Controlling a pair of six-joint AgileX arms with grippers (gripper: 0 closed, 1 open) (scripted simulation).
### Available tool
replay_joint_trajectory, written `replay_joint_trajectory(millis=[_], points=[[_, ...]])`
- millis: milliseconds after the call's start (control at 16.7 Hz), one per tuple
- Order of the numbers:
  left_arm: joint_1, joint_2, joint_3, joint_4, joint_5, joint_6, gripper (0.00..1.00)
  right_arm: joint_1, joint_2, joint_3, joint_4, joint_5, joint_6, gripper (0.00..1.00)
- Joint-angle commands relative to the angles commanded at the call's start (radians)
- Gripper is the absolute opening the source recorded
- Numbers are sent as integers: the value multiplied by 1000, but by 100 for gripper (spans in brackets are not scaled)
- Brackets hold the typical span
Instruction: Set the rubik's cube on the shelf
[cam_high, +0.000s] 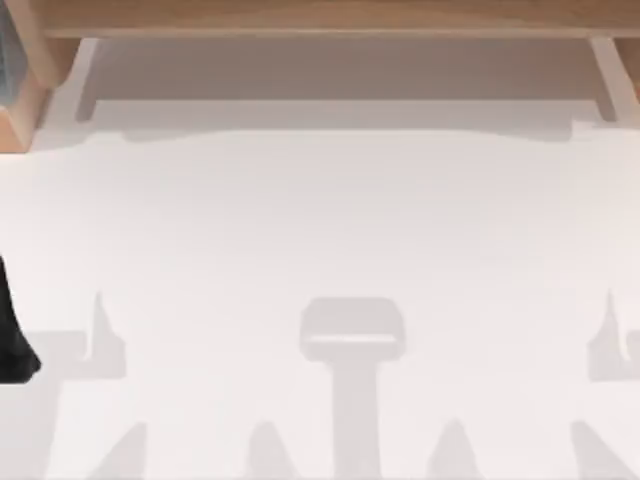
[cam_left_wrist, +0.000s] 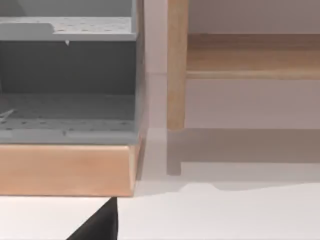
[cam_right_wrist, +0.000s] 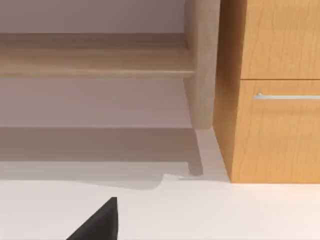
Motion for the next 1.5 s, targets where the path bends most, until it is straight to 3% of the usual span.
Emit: replay_joint_trajectory(millis=[240,480,1500], points=[[0,0,0,0,0,0,100,-11,30,18,20,-3,-27,100],[0,0,0,0,0,0,100,-65,217,122,134,-34,-179,100],[0,0,0,0,0,0,100,-384,1943,931,1023,-363,-1319,100]])
